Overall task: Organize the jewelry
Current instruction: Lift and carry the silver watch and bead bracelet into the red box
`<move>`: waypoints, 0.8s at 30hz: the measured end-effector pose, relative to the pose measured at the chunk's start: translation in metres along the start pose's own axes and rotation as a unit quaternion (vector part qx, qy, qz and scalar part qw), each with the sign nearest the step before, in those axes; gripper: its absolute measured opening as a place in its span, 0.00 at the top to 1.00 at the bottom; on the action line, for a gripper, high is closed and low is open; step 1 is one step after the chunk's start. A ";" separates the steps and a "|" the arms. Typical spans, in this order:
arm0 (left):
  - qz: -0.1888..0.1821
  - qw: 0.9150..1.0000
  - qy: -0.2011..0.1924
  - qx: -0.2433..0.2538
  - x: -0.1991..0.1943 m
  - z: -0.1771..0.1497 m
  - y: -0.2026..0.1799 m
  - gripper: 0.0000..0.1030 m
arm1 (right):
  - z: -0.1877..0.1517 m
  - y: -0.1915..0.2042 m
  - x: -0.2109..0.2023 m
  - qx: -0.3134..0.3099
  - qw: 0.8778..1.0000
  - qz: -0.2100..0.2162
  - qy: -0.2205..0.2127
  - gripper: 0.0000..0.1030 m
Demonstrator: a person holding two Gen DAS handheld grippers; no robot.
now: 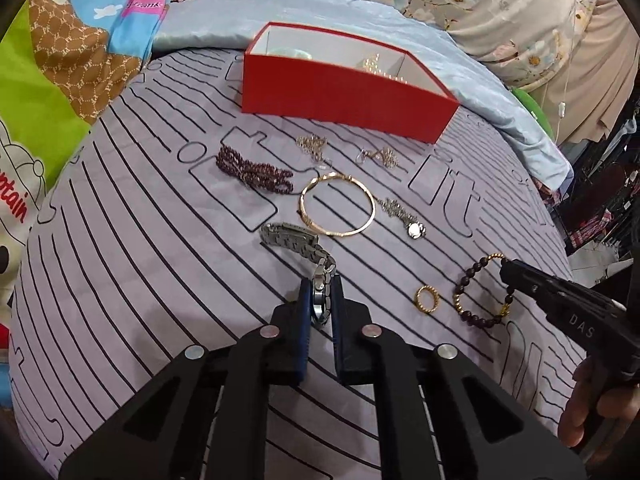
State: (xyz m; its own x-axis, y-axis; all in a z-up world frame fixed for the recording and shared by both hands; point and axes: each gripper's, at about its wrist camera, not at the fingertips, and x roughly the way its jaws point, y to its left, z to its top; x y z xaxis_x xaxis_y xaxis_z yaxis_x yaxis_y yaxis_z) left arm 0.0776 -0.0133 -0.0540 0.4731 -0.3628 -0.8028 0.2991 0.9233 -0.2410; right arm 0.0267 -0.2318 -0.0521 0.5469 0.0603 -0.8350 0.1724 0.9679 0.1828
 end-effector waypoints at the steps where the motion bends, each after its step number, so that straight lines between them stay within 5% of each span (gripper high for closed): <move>1: -0.001 1.000 -0.003 0.000 -0.002 0.002 0.000 0.92 | 0.001 0.001 -0.002 -0.001 1.000 0.002 -0.002 0.93; 17: -0.021 0.998 -0.062 0.004 -0.055 0.051 -0.012 0.92 | 0.040 0.024 -0.042 -0.026 0.998 0.036 -0.051 0.93; 24: -0.019 0.995 -0.095 0.006 -0.069 0.092 -0.012 0.92 | 0.081 0.039 -0.055 -0.055 0.994 0.037 -0.086 0.93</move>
State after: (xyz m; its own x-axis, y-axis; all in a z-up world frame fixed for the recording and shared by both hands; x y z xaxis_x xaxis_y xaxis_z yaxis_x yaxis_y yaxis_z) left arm 0.1180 -0.0109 0.0547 0.6086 -0.4159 -0.6757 0.3291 0.9072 -0.2620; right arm 0.0698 -0.2175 0.0434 0.6879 0.0994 -0.7190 0.0404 0.9838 0.1747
